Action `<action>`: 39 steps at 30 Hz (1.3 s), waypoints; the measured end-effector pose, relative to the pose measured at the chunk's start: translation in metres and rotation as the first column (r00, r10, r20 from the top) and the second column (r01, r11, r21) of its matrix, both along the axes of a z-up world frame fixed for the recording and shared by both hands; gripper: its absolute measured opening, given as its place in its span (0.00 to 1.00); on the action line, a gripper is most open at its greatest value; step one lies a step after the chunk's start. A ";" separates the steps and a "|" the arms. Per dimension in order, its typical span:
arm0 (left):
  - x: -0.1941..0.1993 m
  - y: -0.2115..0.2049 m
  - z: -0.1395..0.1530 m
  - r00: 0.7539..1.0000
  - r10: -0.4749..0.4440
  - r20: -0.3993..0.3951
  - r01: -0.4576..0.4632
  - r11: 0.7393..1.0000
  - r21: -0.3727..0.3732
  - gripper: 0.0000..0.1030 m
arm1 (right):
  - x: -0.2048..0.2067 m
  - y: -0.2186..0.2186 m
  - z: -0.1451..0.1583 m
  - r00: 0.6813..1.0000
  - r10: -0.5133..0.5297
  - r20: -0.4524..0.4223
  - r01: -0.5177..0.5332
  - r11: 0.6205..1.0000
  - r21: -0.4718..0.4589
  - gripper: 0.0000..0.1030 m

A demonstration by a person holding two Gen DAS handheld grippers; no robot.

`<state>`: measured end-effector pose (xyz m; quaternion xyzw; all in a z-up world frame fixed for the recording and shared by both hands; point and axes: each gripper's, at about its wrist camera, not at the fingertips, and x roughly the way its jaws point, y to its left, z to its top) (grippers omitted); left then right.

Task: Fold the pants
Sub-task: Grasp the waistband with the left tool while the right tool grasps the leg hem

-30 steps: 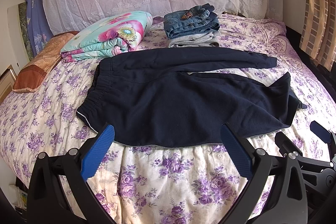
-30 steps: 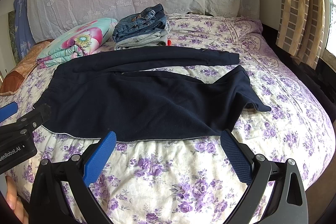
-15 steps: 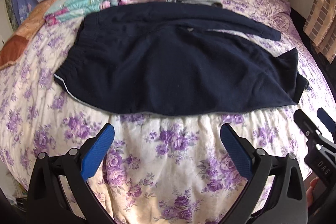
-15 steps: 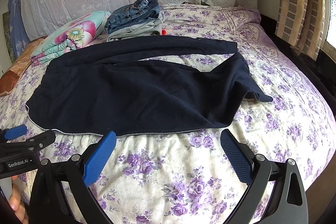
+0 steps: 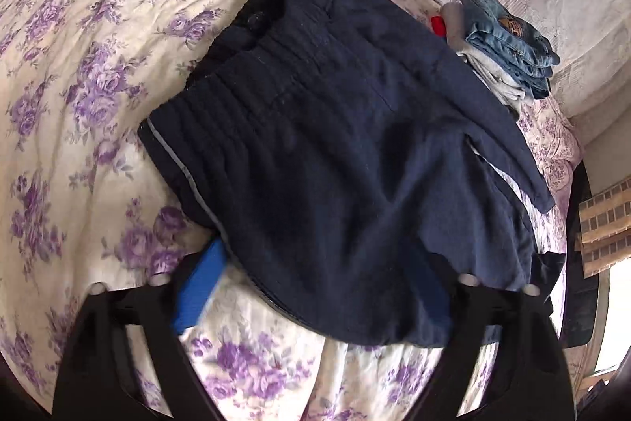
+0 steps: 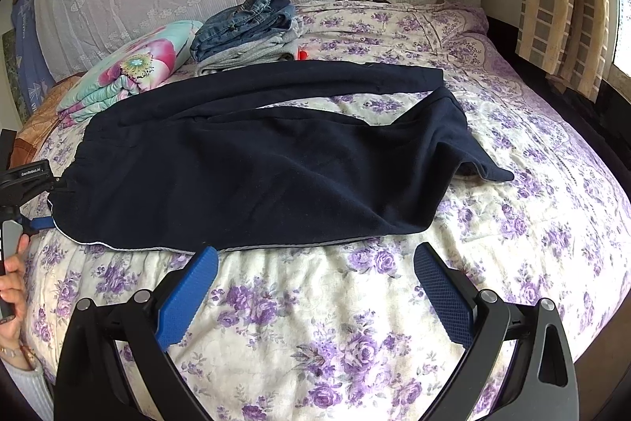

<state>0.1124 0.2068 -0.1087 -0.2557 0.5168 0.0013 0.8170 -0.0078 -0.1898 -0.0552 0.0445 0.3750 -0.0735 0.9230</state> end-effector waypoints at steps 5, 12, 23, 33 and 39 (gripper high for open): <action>-0.007 0.028 -0.001 0.998 0.045 0.042 -0.041 0.995 -0.087 0.12 | -0.008 -0.019 0.005 0.999 -0.046 0.016 0.046 0.999 -0.003 0.97; -0.075 0.023 0.029 0.982 0.009 0.189 -0.012 1.000 0.012 0.08 | -0.018 -0.095 0.017 0.986 -0.166 0.002 0.166 0.986 0.001 0.97; -0.059 0.027 0.005 0.993 0.026 0.117 -0.031 0.999 0.044 0.08 | 0.079 -0.240 -0.047 0.957 -0.158 -0.242 0.280 0.715 0.641 0.85; -0.062 0.019 0.014 0.990 0.023 0.136 -0.037 0.995 0.098 0.08 | 0.110 -0.244 -0.046 0.957 -0.257 -0.137 0.285 0.735 0.615 0.18; -0.093 0.012 0.033 0.987 -0.019 0.159 -0.005 0.989 0.148 0.08 | 0.041 -0.240 0.003 0.959 -0.273 -0.075 0.273 0.818 0.506 0.19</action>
